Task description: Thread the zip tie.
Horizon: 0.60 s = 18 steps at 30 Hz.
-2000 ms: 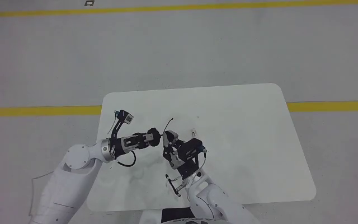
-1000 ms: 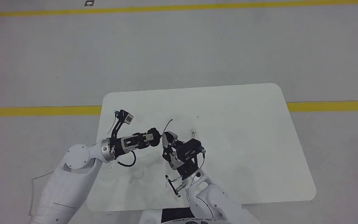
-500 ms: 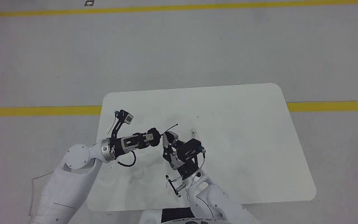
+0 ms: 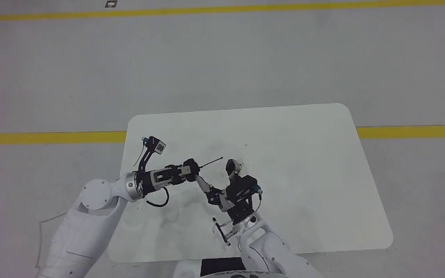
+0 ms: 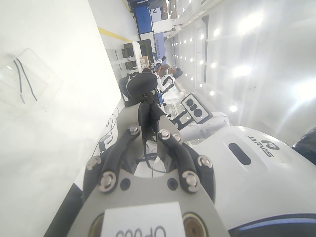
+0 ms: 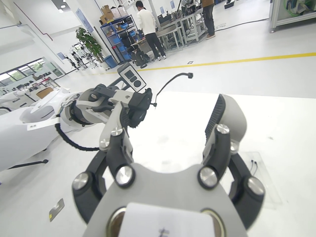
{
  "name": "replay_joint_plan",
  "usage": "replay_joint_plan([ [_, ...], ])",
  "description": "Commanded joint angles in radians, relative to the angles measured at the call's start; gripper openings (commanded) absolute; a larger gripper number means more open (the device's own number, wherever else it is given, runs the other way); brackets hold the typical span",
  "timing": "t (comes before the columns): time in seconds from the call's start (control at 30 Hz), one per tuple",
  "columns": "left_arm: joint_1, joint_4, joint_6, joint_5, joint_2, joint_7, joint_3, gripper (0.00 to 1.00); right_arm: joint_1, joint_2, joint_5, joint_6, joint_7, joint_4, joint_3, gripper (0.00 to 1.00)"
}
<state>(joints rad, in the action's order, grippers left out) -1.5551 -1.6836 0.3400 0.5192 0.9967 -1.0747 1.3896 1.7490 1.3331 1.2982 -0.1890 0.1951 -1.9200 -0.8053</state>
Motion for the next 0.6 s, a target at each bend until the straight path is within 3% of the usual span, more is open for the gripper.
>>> replay_joint_plan([
  [0.0, 0.000, 0.000, 0.000, 0.000, 0.000, 0.000, 0.000, 0.00, 0.012, -0.003, 0.013, -0.006, 0.013, -0.004, -0.010, 0.66],
  [0.03, 0.000, 0.000, 0.000, 0.000, 0.000, 0.000, 0.000, 0.00, 0.016, -0.003, 0.014, -0.009, 0.020, -0.007, -0.014, 0.74],
  [0.07, 0.000, 0.000, 0.000, 0.000, 0.000, 0.000, 0.000, 0.00, 0.018, -0.004, 0.014, -0.011, 0.023, -0.009, -0.015, 1.00],
  [0.4, 0.000, 0.000, 0.000, 0.000, 0.000, 0.000, 0.000, 0.00, 0.018, -0.004, 0.014, -0.011, 0.023, -0.009, -0.015, 1.00],
  [0.47, 0.004, -0.025, -0.046, 0.105, 0.005, 0.055, -0.001, 0.00, -0.001, -0.009, 0.132, -0.029, 0.001, 0.009, -0.025, 1.00],
  [0.57, -0.002, -0.036, -0.125, 0.264, 0.007, 0.087, 0.026, 0.00, -0.008, -0.014, 0.272, -0.044, -0.006, 0.013, -0.022, 1.00],
])
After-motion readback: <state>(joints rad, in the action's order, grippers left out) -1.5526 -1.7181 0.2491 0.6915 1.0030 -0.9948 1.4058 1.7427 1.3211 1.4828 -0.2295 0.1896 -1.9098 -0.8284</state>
